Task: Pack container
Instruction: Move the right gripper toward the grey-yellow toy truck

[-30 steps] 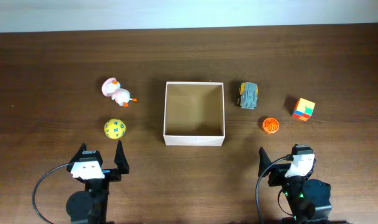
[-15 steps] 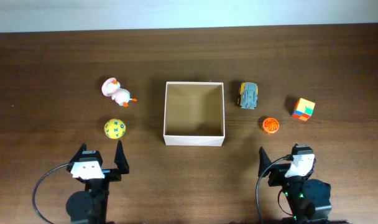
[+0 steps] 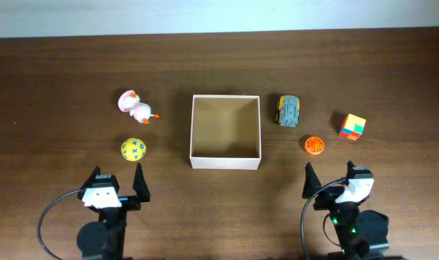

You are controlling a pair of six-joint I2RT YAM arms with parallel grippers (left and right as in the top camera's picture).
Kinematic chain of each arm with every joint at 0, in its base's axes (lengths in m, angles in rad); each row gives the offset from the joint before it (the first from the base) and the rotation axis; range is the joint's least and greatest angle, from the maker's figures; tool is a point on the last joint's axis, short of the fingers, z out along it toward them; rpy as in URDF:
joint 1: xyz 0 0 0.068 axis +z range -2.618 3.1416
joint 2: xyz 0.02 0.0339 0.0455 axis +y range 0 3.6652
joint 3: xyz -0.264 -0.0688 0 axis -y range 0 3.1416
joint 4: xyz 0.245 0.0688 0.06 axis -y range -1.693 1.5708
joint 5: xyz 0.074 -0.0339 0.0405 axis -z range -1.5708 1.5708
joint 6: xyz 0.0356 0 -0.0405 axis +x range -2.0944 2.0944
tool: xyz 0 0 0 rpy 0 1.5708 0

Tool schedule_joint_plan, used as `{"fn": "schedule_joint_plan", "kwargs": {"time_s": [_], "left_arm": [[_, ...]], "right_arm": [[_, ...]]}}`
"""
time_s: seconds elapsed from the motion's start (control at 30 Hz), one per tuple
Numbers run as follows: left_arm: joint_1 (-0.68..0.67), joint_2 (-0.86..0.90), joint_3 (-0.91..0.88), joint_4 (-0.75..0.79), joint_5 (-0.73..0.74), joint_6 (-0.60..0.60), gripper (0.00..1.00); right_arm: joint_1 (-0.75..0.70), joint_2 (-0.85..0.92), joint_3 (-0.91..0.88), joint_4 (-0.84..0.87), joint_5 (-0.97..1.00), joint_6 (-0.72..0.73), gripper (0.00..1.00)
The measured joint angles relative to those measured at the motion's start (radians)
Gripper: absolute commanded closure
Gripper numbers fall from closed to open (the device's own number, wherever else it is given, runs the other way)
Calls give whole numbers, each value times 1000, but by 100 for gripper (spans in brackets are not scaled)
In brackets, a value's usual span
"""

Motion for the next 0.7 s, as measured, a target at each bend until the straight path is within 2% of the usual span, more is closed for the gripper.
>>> {"fn": "schedule_joint_plan", "kwargs": {"time_s": [0.17, 0.4, 0.53, 0.7], "left_arm": [[0, 0, 0, 0, 0, 0, 1], [0, 0, 0, 0, 0, 0, 1], [0, 0, 0, 0, 0, 0, 1], [0, 0, 0, 0, 0, 0, 1]], "right_arm": [[0, 0, 54, 9, 6, 21, 1], [0, 68, 285, -68, 13, 17, 1], [0, 245, 475, -229, 14, 13, 1], [0, 564, 733, -452, -8, 10, 1]]}}
